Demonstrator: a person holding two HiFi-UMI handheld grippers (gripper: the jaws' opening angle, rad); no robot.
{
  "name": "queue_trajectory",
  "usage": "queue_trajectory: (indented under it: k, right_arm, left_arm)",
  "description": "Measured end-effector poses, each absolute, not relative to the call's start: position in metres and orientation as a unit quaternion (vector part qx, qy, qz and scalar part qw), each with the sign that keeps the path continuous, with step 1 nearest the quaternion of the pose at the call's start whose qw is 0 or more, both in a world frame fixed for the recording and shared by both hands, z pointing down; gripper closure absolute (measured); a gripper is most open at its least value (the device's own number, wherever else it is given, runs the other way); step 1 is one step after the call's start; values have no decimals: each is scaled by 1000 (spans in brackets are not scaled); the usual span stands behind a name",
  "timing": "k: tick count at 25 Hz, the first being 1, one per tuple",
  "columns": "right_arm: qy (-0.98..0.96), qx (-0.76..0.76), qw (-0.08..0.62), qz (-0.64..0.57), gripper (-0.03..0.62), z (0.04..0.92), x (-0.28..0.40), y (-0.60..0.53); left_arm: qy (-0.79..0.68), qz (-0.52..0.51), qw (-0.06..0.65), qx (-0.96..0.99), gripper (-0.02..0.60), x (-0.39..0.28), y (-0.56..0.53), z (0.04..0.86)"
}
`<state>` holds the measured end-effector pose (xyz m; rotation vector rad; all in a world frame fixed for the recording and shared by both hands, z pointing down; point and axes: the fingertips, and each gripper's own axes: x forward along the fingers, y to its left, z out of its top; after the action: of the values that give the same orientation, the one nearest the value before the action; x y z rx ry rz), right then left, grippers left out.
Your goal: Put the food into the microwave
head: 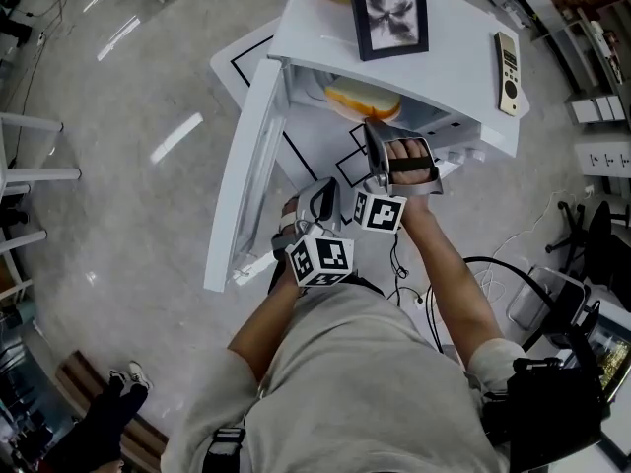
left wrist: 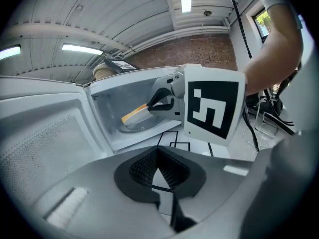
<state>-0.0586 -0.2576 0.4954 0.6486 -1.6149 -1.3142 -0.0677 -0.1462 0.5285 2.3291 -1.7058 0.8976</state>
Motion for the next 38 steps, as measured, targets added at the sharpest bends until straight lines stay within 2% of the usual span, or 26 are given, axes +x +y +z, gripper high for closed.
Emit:
queue_trajectory:
  k: [38]
  right_arm:
    - [-656, 256, 525, -477, 576, 550, -71, -328]
  left_arm:
    - [-561, 282, 110, 770, 574, -84, -149, 548]
